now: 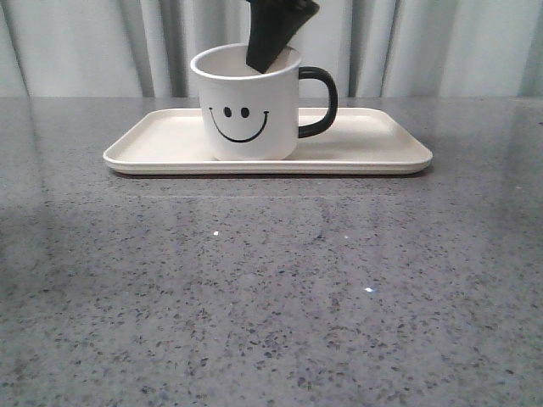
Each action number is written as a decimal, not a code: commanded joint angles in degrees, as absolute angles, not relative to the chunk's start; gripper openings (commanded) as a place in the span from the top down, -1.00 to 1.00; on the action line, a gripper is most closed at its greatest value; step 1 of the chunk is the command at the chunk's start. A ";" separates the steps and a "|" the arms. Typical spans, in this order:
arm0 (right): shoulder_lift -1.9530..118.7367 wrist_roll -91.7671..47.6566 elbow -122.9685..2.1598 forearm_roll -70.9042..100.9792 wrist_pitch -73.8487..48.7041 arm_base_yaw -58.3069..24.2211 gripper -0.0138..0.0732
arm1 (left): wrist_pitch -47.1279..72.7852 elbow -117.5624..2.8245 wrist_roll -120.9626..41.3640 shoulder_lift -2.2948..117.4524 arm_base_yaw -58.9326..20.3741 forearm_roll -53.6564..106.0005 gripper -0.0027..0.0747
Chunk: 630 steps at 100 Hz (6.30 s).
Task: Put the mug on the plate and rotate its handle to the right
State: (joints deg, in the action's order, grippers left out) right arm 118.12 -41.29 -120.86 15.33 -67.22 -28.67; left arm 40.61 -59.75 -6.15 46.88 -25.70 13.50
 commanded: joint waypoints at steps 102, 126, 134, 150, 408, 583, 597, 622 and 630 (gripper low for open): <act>113.37 -42.70 -122.98 16.17 -56.04 -28.52 -0.08 | 36.20 -61.37 -5.60 46.67 -25.86 14.64 0.31; 109.43 -37.51 -122.98 16.24 -57.57 -28.52 0.02 | 35.36 -60.95 -6.16 46.03 -25.86 14.10 0.31; 108.31 -36.43 -122.98 16.29 -59.59 -28.52 0.28 | 33.14 -59.64 -6.16 44.66 -25.86 13.57 0.31; 106.65 -35.47 -122.92 17.43 -64.73 -28.52 0.83 | 30.22 -55.08 -6.16 40.01 -25.86 13.48 0.47; 14.44 -31.66 -29.91 25.03 -14.27 -28.52 0.82 | 18.01 -26.32 -9.33 13.10 -25.86 13.93 0.98; 14.59 -31.66 -29.91 25.03 -14.26 -28.52 0.82 | -1.82 0.48 -3.16 -2.20 0.95 4.53 0.98; 14.59 -31.66 -29.91 25.03 -14.26 -28.52 0.82 | -1.11 0.48 -3.16 -2.20 1.20 4.33 0.98; 14.59 -31.66 -29.91 25.03 -14.26 -28.52 0.82 | -1.03 0.48 -3.16 -2.11 1.20 4.46 0.98; 14.59 -31.66 -29.91 25.03 -14.26 -28.52 0.82 | -1.03 0.48 -3.16 -2.11 1.20 4.46 0.98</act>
State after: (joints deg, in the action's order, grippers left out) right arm 13.98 -31.74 -28.38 24.28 -18.94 -28.67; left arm 3.02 0.32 -3.73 -0.28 1.09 3.85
